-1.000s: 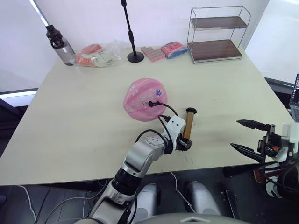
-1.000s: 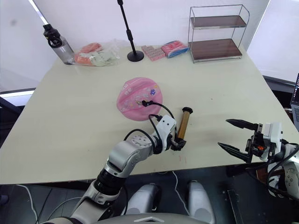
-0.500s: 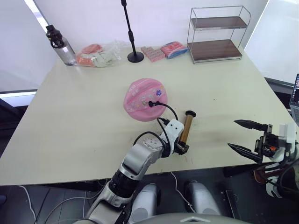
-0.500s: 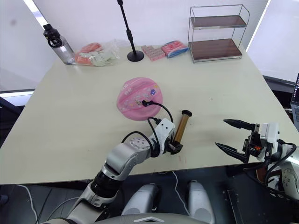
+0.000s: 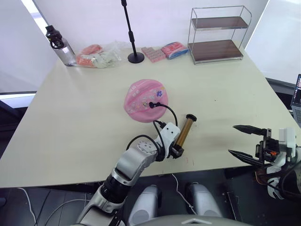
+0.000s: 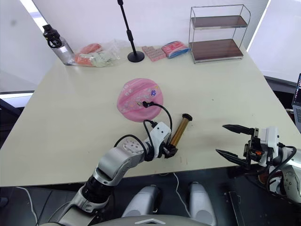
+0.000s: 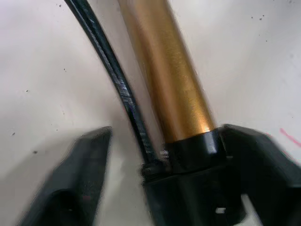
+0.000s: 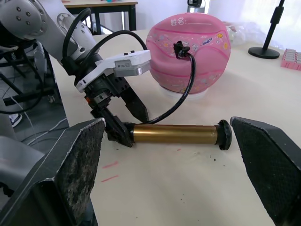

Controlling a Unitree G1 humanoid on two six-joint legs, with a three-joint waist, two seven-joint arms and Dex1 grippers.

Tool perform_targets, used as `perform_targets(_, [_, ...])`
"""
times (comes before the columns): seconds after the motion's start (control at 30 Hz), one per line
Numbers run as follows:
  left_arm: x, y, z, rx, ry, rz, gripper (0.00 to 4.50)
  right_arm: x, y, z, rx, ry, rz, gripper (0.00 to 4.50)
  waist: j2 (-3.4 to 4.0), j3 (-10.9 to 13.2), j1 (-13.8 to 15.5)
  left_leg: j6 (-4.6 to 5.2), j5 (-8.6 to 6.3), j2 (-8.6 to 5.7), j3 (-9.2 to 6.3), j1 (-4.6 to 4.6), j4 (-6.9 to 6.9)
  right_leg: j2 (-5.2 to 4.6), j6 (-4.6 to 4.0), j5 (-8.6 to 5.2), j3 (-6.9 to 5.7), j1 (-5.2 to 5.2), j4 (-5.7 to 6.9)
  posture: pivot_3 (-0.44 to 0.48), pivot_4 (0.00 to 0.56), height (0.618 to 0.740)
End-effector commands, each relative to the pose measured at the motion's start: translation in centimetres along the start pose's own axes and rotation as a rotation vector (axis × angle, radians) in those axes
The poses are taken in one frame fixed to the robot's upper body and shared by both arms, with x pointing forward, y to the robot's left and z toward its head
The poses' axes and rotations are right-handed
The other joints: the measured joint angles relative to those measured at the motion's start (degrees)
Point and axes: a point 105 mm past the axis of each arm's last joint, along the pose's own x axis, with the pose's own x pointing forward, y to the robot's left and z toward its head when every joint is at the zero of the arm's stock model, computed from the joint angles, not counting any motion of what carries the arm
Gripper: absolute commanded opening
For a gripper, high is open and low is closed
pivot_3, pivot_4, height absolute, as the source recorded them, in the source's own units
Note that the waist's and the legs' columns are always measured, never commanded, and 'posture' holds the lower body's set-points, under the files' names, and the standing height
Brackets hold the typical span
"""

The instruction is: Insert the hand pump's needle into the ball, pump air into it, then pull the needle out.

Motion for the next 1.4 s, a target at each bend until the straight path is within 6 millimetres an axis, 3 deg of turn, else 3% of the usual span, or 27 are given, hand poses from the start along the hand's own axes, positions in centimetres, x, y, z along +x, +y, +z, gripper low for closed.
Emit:
perform_targets(0.03, [0.0,-0.1,0.0,0.0,-0.002,-0.011,2.57,-0.1,-0.1,0.6,-0.029,-0.001,0.013,4.5,0.0,0.0,0.0,0.0,0.0,0.0,0.0,0.0,0.0,0.0,0.0,0.0,0.0,0.0,0.0,0.0,0.15,0.74])
perform_targets(0.07, [0.0,0.0,0.0,0.0,-0.002,-0.009,2.18,-0.1,-0.1,0.6,-0.03,-0.002,0.013,4.5,0.04,0.0,0.1,0.0,0.0,0.0,0.01,0.0,0.0,0.0,0.0,0.0,0.0,0.0,0.0,0.0,0.15,0.74])
perform_targets(0.13, [-0.1,0.2,0.0,0.004,-0.003,-0.007,1.85,0.0,-0.1,0.6,-0.03,-0.002,0.015,4.5,0.05,0.0,0.3,0.0,0.0,-0.02,0.03,0.02,0.0,-0.03,0.0,0.0,0.03,0.03,0.0,0.0,0.15,0.74])
perform_targets(0.27, [-0.4,0.1,0.0,0.011,-0.007,-0.025,1.5,0.1,-0.1,0.6,-0.03,-0.004,0.015,4.5,0.05,0.0,0.4,0.0,0.0,-0.02,0.02,0.03,0.01,-0.02,-0.03,-0.02,0.01,0.05,0.0,0.0,0.15,0.74])
perform_targets(0.8, [-2.8,0.6,1.8,0.168,-0.245,-0.175,1.37,2.8,-0.9,1.1,0.098,-0.066,-0.124,4.5,0.03,0.0,0.0,0.0,0.0,0.04,0.01,-0.05,-0.01,-0.02,-0.18,-0.1,0.03,-0.07,-0.02,0.0,0.15,0.74])
perform_targets(1.07, [-3.8,0.2,2.0,0.191,-0.396,-0.228,1.37,5.1,-2.4,1.3,0.368,-0.117,-0.321,4.5,0.02,0.0,0.2,0.04,-0.03,0.05,-0.12,-0.11,-0.03,-0.11,-0.18,-0.1,0.17,-0.18,-0.05,0.0,0.15,0.74])
perform_targets(1.4, [-3.8,0.0,2.4,0.202,-0.51,-0.229,1.37,6.8,-4.7,3.1,0.777,-0.338,-0.46,4.5,0.02,0.0,0.3,0.11,-0.06,0.03,-0.17,-0.19,-0.04,-0.04,-0.18,-0.1,0.15,-0.22,-0.08,0.0,0.15,0.74])
